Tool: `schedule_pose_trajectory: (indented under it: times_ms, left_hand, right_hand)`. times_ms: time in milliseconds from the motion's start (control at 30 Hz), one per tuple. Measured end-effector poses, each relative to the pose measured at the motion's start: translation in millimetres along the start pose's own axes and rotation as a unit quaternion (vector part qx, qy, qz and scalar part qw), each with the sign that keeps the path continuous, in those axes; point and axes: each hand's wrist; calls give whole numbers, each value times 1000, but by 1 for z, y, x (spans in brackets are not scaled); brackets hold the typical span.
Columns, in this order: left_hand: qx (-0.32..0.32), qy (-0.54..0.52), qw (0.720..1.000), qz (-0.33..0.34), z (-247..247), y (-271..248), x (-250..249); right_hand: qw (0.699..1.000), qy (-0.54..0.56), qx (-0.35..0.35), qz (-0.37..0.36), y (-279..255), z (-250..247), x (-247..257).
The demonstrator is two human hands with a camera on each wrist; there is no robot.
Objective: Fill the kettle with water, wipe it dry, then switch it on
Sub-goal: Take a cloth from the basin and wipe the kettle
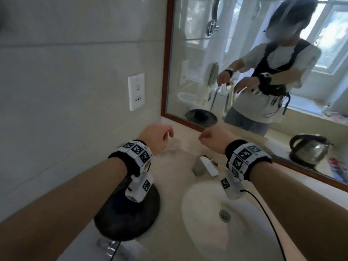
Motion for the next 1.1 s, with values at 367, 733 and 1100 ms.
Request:
schedule_pose_trajectory:
  times_ms: [367,733,1100]
  left_hand:
    - [40,-28,988,-145,28,-78,147]
    - [102,-75,974,-189,133,-150,221]
    - [100,-51,975,-190,150,-172,246]
  right_hand:
    - [983,12,167,-70,64,140,102]
    - [942,-14,323,-84,70,322,103]
    - [968,8,237,-86,70,379,118]
Point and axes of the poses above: each hand's wrist, its own y-axis towards the middle knuckle, its own z-axis out of the palm, x = y × z, and after that the axes turned 4 degrees about x, right-handed
